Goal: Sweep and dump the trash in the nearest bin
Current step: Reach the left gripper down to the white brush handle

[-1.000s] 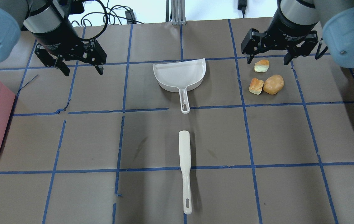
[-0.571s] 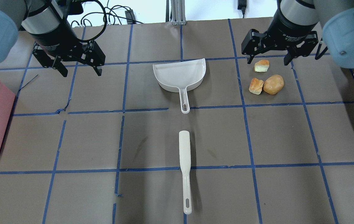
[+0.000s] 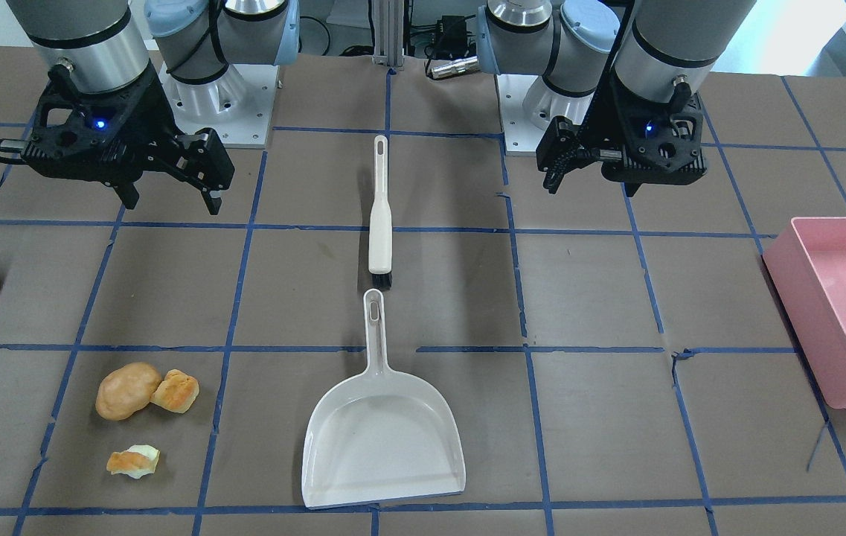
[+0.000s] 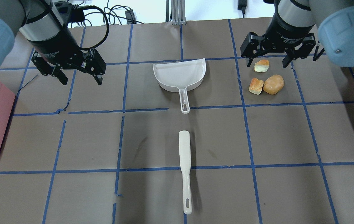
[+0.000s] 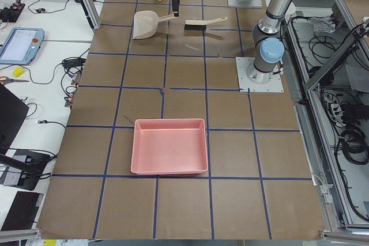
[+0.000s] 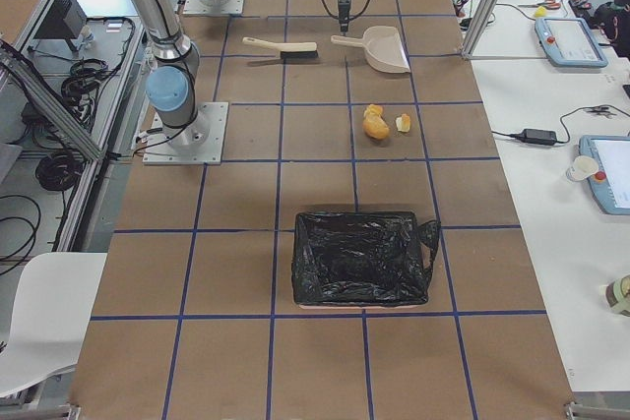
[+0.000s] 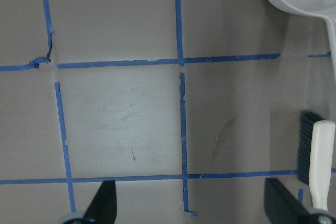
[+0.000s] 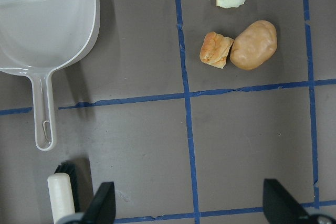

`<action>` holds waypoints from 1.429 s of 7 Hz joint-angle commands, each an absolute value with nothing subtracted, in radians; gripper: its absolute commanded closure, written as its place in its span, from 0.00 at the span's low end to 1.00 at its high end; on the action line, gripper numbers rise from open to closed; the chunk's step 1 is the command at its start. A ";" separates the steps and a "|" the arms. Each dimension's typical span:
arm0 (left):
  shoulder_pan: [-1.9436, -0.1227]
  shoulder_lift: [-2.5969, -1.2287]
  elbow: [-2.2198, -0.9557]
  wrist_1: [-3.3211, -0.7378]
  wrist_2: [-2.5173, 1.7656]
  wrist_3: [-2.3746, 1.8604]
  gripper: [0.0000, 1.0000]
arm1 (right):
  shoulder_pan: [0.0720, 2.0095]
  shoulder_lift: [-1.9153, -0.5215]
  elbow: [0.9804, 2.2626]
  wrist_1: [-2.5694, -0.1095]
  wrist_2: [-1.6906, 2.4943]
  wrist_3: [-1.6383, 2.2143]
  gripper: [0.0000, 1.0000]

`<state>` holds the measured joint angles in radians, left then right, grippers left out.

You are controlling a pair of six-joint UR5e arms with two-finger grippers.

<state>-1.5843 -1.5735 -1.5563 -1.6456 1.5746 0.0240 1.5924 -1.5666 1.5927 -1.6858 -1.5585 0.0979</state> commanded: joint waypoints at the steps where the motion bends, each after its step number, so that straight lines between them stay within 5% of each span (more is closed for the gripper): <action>1: -1.703 -1.566 -1.574 -1.646 1.516 -0.020 0.00 | 1.592 -1.565 1.606 -1.692 -1.554 0.097 0.00; 10: -2.080 -1.589 -1.947 -1.456 1.453 -0.255 0.01 | 1.594 -1.577 1.620 -1.695 -1.560 0.094 0.00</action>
<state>-2.0412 -1.5837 -1.9247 -1.4632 1.4535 -0.2449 1.5934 -1.5759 1.6188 -1.6963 -1.5577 0.0936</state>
